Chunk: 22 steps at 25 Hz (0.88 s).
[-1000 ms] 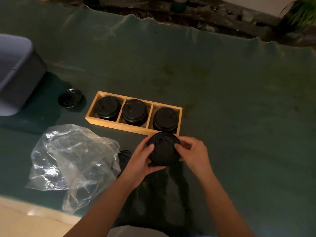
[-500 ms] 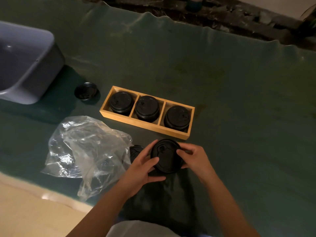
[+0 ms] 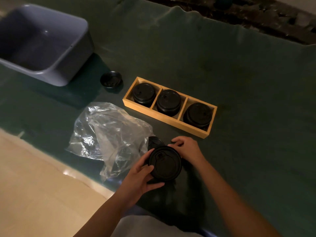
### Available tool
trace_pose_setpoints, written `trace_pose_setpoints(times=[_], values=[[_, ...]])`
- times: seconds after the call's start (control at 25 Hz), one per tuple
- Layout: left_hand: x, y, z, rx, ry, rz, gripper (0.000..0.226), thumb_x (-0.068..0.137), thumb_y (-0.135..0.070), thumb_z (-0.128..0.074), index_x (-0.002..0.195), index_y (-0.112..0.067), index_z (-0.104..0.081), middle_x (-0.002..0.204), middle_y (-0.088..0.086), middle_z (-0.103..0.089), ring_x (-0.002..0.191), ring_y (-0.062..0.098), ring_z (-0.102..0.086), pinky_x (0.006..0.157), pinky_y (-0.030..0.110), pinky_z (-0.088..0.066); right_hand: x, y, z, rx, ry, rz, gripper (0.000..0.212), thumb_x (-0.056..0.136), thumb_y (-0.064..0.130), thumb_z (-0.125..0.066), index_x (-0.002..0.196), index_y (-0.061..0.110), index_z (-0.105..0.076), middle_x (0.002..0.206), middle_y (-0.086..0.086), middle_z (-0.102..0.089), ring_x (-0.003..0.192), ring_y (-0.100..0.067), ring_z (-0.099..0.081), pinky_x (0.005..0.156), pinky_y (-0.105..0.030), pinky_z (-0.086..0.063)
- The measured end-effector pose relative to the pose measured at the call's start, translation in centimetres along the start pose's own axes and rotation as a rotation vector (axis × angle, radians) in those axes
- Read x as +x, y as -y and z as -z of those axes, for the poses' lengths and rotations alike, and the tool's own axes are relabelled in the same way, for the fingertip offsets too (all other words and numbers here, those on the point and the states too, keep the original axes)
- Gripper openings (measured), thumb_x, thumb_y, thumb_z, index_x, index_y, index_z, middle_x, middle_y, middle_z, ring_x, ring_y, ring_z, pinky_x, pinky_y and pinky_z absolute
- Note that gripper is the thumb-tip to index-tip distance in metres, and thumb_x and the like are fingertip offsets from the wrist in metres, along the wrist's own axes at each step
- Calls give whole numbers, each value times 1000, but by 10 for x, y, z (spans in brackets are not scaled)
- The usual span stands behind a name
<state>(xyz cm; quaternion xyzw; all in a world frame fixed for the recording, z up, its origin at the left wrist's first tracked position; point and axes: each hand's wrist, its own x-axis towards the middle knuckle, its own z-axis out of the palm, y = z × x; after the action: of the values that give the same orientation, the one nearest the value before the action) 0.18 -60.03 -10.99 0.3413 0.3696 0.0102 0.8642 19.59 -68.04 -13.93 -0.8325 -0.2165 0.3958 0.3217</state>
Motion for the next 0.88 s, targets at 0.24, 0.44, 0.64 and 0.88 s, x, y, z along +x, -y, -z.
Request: trace_pose_setpoints(times=[0.24, 0.44, 0.64, 0.88], values=[[-3, -6, 0, -22, -19, -5, 46, 89, -5, -43, 111, -41, -62, 109, -2, -72, 101, 26, -67, 64, 37, -58, 14, 7, -10, -239, 23, 95, 22, 76, 29, -69, 95, 18, -67, 85, -1, -68, 80, -18, -62, 74, -35, -52], [-7, -11, -1, 27, -9, -7, 46, 90, -5, -42, 115, -41, -59, 111, -2, -71, 104, 26, -66, 67, 38, -58, 13, 6, -13, -204, -13, 85, 11, 79, 25, -67, 86, 18, -69, 90, -2, -70, 85, -18, -63, 78, -36, -54], [-11, -13, 2, 28, -21, -4, 47, 89, -5, -44, 116, -40, -59, 114, 1, -70, 106, 28, -65, 66, 40, -58, 11, 6, -15, -149, -68, 7, 10, 79, 27, -63, 75, 19, -67, 87, 1, -68, 84, -15, -62, 74, -35, -54], [-9, -16, 3, 8, -54, 0, 47, 91, -3, -40, 115, -39, -59, 108, 1, -72, 101, 27, -67, 64, 39, -58, -15, 8, 8, -196, -248, -41, 10, 80, 25, -63, 73, 18, -62, 78, 1, -65, 74, -16, -61, 62, -31, -49]])
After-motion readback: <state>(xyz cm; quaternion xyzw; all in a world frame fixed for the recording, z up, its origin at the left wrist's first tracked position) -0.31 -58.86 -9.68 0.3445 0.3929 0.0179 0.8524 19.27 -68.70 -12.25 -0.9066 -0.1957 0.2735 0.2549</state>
